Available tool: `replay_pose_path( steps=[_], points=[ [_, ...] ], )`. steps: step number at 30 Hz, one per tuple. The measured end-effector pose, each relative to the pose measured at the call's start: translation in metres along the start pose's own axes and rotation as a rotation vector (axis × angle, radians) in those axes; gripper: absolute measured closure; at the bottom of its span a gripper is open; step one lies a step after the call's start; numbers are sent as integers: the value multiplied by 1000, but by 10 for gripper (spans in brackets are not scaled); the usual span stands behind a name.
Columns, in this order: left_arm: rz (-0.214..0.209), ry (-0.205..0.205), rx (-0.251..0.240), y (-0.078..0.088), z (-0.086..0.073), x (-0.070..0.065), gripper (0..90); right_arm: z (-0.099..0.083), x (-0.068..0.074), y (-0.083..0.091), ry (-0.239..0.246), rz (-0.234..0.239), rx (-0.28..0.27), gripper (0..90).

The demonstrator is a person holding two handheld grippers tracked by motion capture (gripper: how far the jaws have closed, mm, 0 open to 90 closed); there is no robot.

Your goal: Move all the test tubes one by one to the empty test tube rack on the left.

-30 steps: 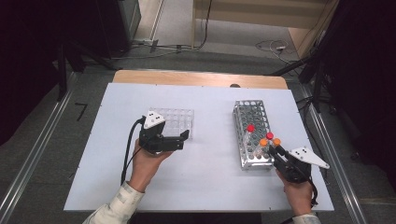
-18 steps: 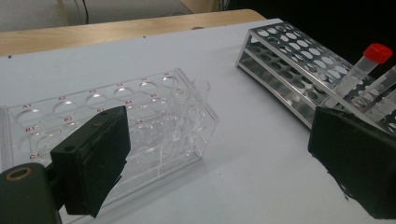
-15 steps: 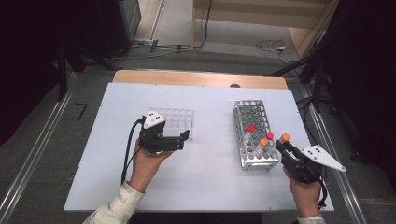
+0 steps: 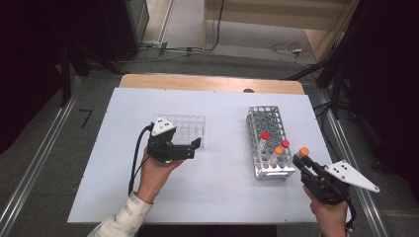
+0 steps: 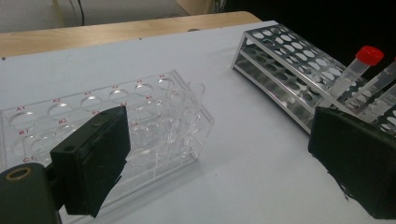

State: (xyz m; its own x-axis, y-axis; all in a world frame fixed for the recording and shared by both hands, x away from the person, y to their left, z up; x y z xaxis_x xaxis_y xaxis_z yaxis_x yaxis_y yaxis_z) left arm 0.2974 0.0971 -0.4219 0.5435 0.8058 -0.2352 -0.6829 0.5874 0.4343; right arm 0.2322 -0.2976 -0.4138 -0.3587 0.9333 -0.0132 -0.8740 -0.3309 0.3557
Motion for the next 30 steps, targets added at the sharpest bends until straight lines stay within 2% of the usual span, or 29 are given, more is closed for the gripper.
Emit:
replay_pose_path(
  steps=[11, 15, 23, 30],
  points=[
    [-21, -17, 10, -3, -1, -6, 64, -1, 25, -6, 21, 82, 10, 714],
    [-21, -23, 15, -5, -2, -7, 64, 1, 36, -10, 25, 128, 8, 714],
    [-14, -36, 3, -4, -2, -10, 65, -1, 64, -29, 72, 194, 34, 714],
    [-19, -37, -4, -3, -2, -10, 67, -4, 75, -43, 79, 220, 62, 714]
  ],
)
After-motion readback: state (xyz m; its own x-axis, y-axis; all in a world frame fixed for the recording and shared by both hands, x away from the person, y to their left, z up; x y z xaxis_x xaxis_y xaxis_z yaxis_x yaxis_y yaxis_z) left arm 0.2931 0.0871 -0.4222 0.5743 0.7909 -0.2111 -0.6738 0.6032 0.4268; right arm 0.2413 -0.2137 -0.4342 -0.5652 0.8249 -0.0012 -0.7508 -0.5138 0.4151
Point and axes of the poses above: each handheld gripper's, and its own axes: y roughly backward along the jaws, z roughly out of its top, x roughly to its left, the point moved 2 cm from there along -y, roughly forward along the jaws, and after that the axes turned 5 degrees about -z, right-handed, at the moved point
